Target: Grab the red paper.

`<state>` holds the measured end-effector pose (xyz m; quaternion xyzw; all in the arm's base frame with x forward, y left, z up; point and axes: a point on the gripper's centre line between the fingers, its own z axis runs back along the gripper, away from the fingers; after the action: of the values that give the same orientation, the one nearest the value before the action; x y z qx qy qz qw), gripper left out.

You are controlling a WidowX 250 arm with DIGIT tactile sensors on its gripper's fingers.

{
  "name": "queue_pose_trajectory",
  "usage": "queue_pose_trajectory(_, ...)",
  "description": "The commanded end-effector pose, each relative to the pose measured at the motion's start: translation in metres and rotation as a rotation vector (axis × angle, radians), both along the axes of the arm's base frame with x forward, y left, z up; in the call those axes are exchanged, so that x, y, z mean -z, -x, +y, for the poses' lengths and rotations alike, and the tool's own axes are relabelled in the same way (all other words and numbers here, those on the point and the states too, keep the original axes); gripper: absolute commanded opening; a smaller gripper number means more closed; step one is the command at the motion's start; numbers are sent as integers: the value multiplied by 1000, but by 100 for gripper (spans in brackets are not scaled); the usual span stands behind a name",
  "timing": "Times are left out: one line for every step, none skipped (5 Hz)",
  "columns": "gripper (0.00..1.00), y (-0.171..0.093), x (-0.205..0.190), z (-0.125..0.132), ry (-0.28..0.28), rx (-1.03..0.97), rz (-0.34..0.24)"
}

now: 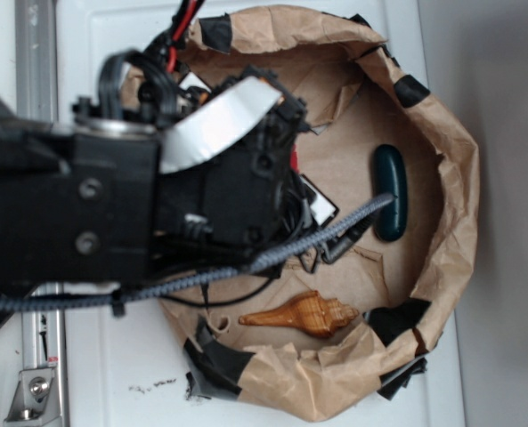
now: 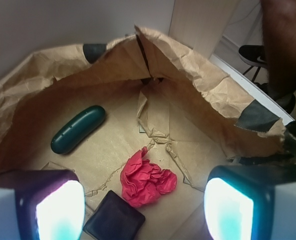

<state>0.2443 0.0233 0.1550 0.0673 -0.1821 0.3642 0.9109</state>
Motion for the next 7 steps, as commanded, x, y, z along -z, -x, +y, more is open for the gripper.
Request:
queue_pose_trajectory(100, 0, -13, 8, 2, -1, -39)
queue_pose_trajectory(100, 0, -13, 8, 2, -1, -39)
queue_pose_trajectory(100, -14, 28, 12, 90, 14, 17)
queue_pose_trajectory(100, -13, 41, 7, 122, 39, 1)
queue_pose_trajectory(100, -20, 64, 14, 121, 52, 23)
queue_pose_trajectory(100, -16, 81, 30, 64, 48, 64)
queue_pose_trajectory(100, -14, 95, 36, 31, 55, 101)
